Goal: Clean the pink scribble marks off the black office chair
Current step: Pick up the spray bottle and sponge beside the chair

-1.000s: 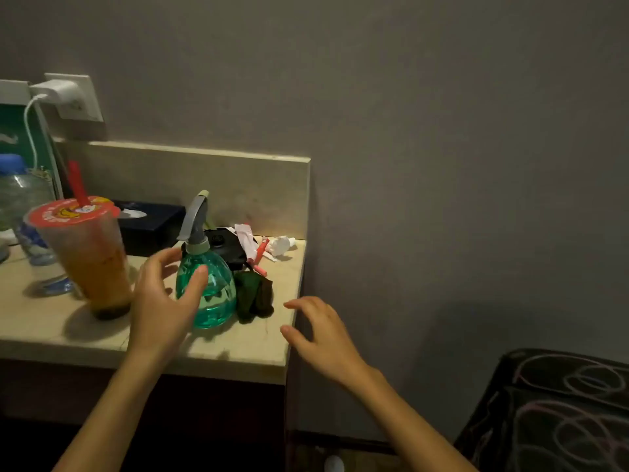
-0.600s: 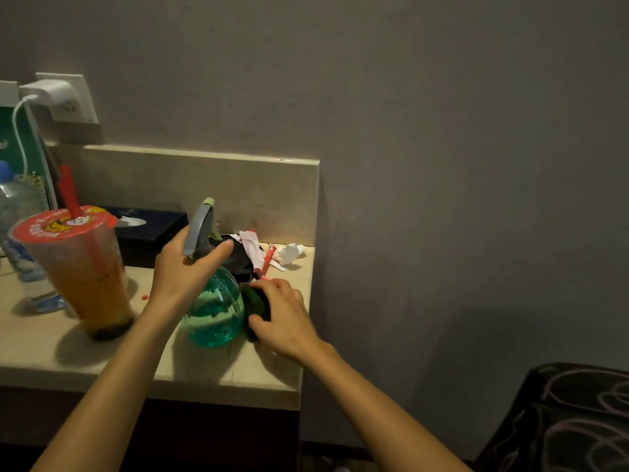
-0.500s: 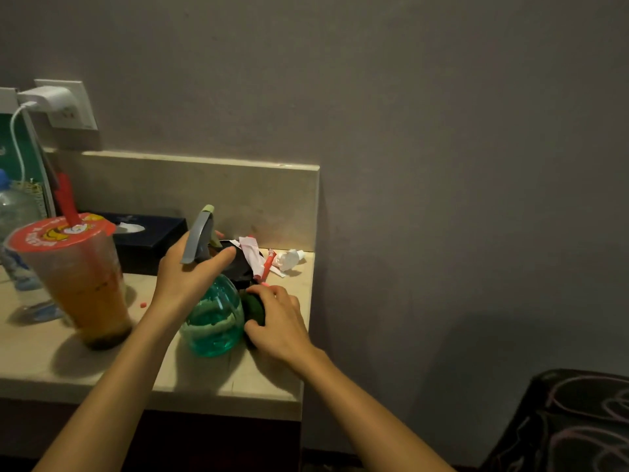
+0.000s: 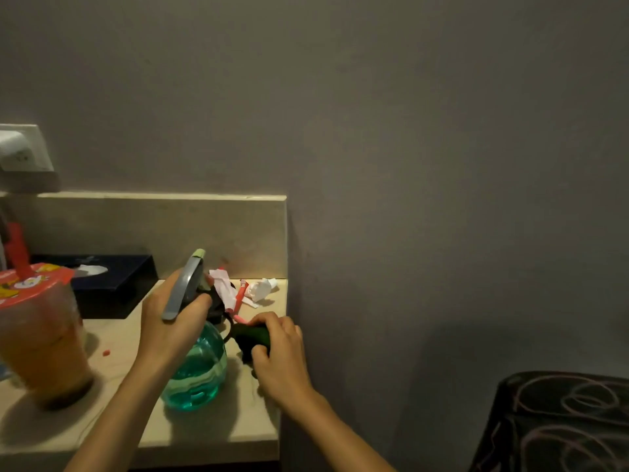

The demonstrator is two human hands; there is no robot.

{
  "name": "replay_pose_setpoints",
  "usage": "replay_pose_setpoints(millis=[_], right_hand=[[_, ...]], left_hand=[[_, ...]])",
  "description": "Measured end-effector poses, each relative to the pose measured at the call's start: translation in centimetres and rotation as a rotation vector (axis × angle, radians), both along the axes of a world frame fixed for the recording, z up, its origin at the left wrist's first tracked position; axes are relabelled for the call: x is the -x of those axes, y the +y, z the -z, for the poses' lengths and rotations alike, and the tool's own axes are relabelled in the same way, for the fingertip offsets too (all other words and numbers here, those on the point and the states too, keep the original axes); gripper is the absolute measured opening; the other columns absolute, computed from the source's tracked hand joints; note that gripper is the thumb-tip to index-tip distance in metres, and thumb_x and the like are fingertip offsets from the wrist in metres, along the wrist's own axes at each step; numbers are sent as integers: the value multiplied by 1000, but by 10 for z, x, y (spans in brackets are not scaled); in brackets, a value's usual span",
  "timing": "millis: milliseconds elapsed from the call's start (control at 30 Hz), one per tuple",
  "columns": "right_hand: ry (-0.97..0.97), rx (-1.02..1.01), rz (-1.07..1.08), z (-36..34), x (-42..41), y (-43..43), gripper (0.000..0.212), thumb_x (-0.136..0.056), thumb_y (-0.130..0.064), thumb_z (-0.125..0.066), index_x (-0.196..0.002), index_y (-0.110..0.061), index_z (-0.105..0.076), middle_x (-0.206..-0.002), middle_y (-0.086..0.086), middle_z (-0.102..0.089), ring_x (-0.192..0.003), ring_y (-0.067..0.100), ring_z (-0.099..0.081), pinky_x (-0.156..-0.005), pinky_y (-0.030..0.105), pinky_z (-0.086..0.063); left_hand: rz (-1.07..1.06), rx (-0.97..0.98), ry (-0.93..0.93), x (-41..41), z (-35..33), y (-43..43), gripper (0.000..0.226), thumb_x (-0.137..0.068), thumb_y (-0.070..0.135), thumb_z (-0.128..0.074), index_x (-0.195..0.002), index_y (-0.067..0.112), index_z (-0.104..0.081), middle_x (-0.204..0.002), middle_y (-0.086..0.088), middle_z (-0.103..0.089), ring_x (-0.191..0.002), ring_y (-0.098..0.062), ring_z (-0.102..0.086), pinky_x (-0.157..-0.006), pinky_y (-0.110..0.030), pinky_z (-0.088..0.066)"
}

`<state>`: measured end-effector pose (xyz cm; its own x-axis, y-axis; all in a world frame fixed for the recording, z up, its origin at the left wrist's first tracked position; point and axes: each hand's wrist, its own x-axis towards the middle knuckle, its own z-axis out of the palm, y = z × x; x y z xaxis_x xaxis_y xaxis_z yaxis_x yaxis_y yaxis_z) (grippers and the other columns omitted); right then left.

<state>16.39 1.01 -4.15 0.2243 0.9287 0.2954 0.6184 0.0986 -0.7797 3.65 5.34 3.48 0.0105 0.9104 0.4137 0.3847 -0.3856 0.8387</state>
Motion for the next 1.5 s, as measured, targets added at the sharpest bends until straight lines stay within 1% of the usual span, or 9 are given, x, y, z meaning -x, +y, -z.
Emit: replay_pose_setpoints(millis=[133,233,400,567,667,933,1133,1300,1500], right_hand=[[-14,-49,86,-1,-33,-24,38,-84,-4,-46,-117,-23,-52,-115,-2,-45,-103,9,-34,-83,6,-27],[-12,-65,183,0,-59,-49,35,-83,-6,-45,-111,-25,-55,-106,-7,-46,-97,8,-35,-80,2,-26],[11,-88,376,3,-102,-102,38,-72,-17,-36,-103,-24,-58,-102,-4,-51,-96,13,-40,-81,15,-29],[-43,-78,511,-2,-138,-154,36,-75,-18,-37,-104,-25,-56,-103,-2,-51,-96,16,-41,-85,27,-37],[-94,-60,576,-4,-155,-186,29,-83,-11,-44,-105,-25,-55,-104,-2,-50,-97,16,-41,-86,27,-37],[-48,-13,785,-1,-179,-293,29,-88,-8,-47,-107,-29,-54,-109,-5,-48,-103,13,-39,-87,25,-34],[-7,-15,895,11,-184,-380,30,-89,-8,-49,-100,-35,-50,-104,-6,-47,-102,14,-41,-84,25,-34],[1,-11,946,25,-175,-432,32,-89,-7,-51,-101,-36,-50,-105,-6,-46,-104,15,-43,-87,28,-36],[-2,-13,987,43,-159,-476,33,-86,-4,-52,-101,-34,-52,-103,-6,-48,-103,18,-45,-89,34,-40]], left_hand=[[77,-30,-61,-23,-6,-21,3,-86,-4,-55,-87,-1,-54,-74,-15,-50,-65,-23,-48,-51,-26,-38],[138,-56,-113,-44,-7,-36,11,-85,-2,-58,-78,2,-52,-70,-16,-49,-63,-24,-44,-56,-31,-34],[258,-32,-135,-89,-4,-62,13,-79,-1,-59,-73,6,-51,-63,-9,-45,-58,-20,-39,-54,-31,-30],[408,-16,-167,-133,0,-102,22,-84,-3,-56,-91,17,-61,-73,3,-53,-65,-12,-46,-57,-25,-36],[490,-33,-126,-158,5,-125,23,-85,-5,-55,-97,14,-63,-81,-1,-58,-69,-10,-50,-59,-28,-39],[725,77,-88,-209,18,-210,24,-84,-7,-52,-89,14,-63,-63,-2,-47,-53,-16,-39,-49,-27,-31],[892,162,-55,-218,39,-279,15,-86,-7,-53,-86,6,-60,-72,-13,-50,-59,-23,-42,-53,-33,-34],[962,161,11,-203,66,-318,17,-81,-11,-53,-80,4,-60,-62,-4,-49,-46,-6,-42,-42,-17,-33],[998,176,80,-172,108,-345,17,-77,-12,-53,-77,5,-57,-64,-8,-50,-49,-10,-41,-46,-20,-33]])
